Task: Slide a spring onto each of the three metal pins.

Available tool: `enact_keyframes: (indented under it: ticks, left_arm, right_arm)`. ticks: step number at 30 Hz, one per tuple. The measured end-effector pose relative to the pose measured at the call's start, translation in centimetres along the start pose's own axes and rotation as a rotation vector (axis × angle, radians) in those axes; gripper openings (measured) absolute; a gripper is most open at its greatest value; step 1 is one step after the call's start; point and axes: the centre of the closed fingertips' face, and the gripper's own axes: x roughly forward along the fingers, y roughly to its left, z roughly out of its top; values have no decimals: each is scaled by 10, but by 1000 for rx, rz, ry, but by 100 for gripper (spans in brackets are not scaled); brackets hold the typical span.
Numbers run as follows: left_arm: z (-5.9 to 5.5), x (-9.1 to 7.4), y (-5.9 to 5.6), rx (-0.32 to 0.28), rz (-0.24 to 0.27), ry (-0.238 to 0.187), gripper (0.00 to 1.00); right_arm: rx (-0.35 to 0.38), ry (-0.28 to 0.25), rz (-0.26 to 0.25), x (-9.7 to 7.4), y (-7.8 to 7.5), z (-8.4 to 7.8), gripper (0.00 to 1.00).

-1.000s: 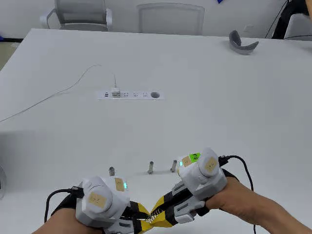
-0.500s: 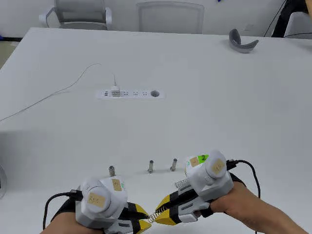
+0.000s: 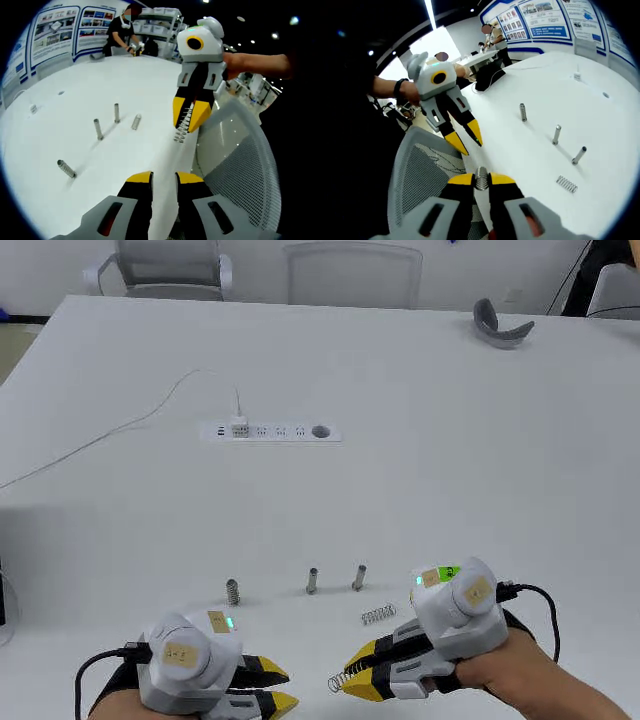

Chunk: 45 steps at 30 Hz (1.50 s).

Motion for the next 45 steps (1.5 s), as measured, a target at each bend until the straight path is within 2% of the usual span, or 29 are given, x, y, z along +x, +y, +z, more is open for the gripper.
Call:
enact_keyframes:
  ticks: [6,13,21,29,42,45]
  left_arm:
    - [-5,-4,9,-25,42,-3,24]
    - [-9,-8,21,-43,85,1,34]
    - [-8,-15,34,-66,135,-24,39]
    - [-8,-23,49,-99,194,-52,45]
    - [-17,-43,69,-164,271,-81,55]
    - [-19,-47,75,-186,288,-91,58]
  right_arm:
    - [17,-15,-57,-5,-9,0,13]
    - [23,12,-110,-8,-22,-4,13]
    - [29,24,-143,-13,-37,0,13]
    - [0,52,-174,-13,-56,9,13]
    - [-9,119,-218,-4,-90,18,13]
    - [15,133,-221,0,-96,19,13]
